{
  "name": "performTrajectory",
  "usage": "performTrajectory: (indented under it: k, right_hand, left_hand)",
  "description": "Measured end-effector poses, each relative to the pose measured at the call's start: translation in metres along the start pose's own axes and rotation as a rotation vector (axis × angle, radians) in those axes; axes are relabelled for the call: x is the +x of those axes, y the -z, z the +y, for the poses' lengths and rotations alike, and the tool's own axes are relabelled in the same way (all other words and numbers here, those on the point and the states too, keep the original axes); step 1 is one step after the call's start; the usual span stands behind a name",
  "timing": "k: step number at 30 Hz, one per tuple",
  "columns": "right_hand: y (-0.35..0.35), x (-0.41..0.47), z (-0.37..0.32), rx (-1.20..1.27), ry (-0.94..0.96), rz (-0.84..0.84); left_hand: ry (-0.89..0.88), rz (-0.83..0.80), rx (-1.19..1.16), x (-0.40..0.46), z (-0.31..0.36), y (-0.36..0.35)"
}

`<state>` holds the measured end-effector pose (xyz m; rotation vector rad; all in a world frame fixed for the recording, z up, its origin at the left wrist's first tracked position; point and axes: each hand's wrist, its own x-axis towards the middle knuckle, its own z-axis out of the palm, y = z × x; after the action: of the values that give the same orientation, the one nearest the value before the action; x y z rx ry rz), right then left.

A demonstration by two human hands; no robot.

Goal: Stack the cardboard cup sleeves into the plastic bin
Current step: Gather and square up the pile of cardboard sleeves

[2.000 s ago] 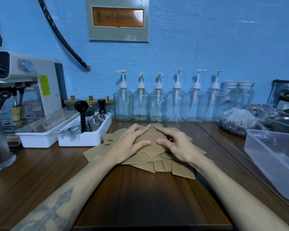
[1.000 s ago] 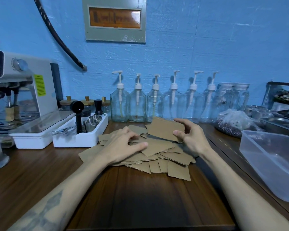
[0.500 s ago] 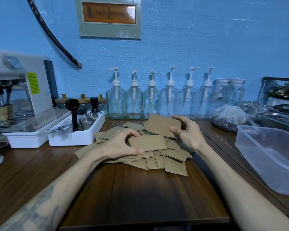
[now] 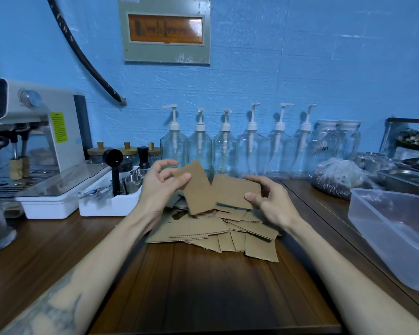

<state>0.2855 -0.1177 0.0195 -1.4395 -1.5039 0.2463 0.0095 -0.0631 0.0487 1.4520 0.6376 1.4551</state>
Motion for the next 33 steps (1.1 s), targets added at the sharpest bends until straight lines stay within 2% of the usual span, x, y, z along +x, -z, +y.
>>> performTrajectory:
  k: [3,8,10,12,15,18,21,26,30,33]
  right_hand:
    - [-0.004,-0.003,-0.001,0.009,0.004,-0.054]
    - [-0.007,-0.003,-0.002,0.0,0.027,-0.081]
    - [-0.007,-0.003,-0.002,0.017,0.026,-0.093]
    - [-0.006,-0.003,-0.001,0.017,0.034,-0.102]
    - [-0.007,-0.003,-0.003,-0.022,0.068,-0.123]
    - [-0.008,-0.002,-0.005,-0.024,0.082,-0.18]
    - [-0.012,-0.003,-0.01,0.001,0.078,-0.262]
    - [-0.017,-0.007,-0.018,0.099,0.066,-0.348]
    - [-0.02,-0.009,-0.024,0.089,0.029,-0.321]
    - [-0.025,-0.01,-0.028,-0.006,0.121,-0.267]
  left_hand:
    - [-0.048,-0.004,0.097,-0.002,0.003,-0.007]
    - [-0.177,-0.368,0.702,-0.008,-0.022,-0.009]
    - [-0.218,-0.437,0.81,-0.008,-0.03,-0.005]
    - [-0.207,-0.385,0.75,-0.006,-0.034,-0.003]
    - [-0.153,-0.219,0.616,-0.002,-0.038,-0.004]
    - [-0.118,-0.157,0.635,0.0,-0.043,-0.008]
    - [-0.134,-0.18,0.639,-0.001,-0.048,-0.013]
    - [-0.193,-0.335,0.682,0.001,-0.047,-0.018]
    - [-0.218,-0.381,0.788,0.005,-0.046,-0.018]
    - [-0.284,-0.388,0.83,0.007,-0.044,-0.017]
